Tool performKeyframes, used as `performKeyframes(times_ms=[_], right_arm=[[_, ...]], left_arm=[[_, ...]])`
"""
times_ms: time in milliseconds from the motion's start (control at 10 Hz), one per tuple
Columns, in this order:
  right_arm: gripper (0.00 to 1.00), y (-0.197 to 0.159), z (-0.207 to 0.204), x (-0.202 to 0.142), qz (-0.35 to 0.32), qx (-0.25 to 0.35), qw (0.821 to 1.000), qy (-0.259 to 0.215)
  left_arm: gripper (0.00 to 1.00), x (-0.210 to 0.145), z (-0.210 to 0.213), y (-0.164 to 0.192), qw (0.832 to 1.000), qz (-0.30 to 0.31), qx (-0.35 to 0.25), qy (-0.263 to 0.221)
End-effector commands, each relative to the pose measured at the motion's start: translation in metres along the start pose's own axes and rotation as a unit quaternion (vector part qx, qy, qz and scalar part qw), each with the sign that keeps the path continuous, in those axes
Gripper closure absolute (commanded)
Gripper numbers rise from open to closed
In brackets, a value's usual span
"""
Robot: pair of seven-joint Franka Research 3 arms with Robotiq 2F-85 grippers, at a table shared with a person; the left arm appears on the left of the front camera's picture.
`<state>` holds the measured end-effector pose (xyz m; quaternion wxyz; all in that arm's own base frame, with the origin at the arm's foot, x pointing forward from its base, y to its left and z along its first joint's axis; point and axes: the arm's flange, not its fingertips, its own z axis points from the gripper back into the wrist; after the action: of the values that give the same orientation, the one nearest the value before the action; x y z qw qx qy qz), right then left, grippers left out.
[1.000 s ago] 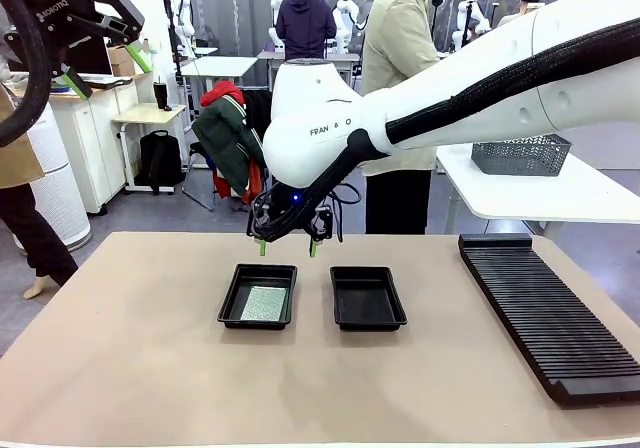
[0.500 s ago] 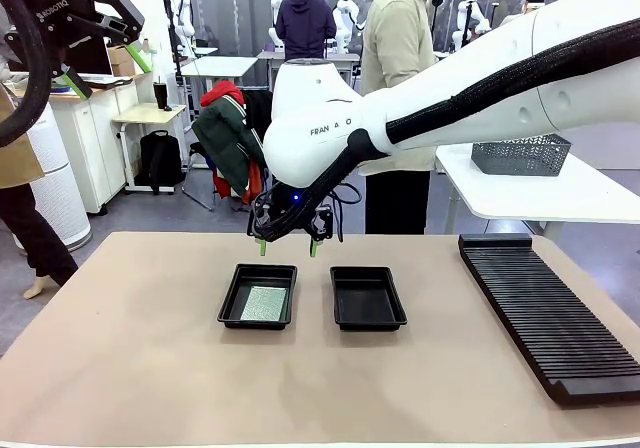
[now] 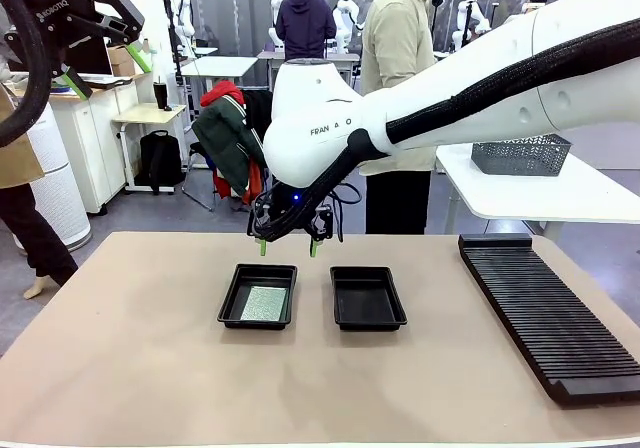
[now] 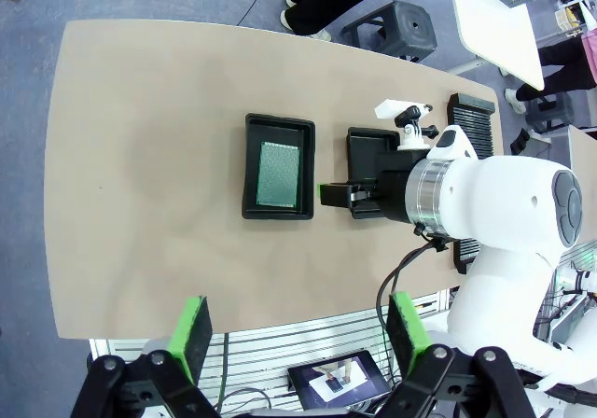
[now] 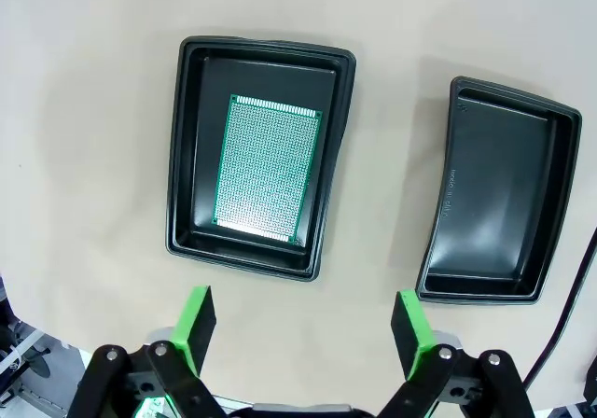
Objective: Inspect and transfer BCBs to ESD trays.
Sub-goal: Pick up the ESD tray and place it on the left side of the table.
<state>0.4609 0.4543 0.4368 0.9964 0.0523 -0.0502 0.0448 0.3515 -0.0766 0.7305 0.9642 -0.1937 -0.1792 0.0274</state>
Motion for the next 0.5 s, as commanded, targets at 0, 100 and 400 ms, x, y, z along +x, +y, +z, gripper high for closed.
performKeyframes(times_ms=[0, 100, 400], right_arm=[[0.0, -0.0014, 0.0003, 0.0001, 0.006, -0.003, 1.0, -0.001], [0.0, -0.0014, 0.0003, 0.0001, 0.006, -0.003, 1.0, -0.001], [0.0, 0.0, 0.0, 0.0, 0.0, 0.0, 1.0, 0.0]], left_arm=[[0.0, 0.0, -0.0004, -0.0001, 1.0, 0.001, -0.002, 0.0], [0.0, 0.0, -0.0004, -0.0001, 1.0, 0.001, -0.002, 0.0], [0.0, 0.0, -0.0004, -0.0001, 1.0, 0.001, -0.002, 0.0]])
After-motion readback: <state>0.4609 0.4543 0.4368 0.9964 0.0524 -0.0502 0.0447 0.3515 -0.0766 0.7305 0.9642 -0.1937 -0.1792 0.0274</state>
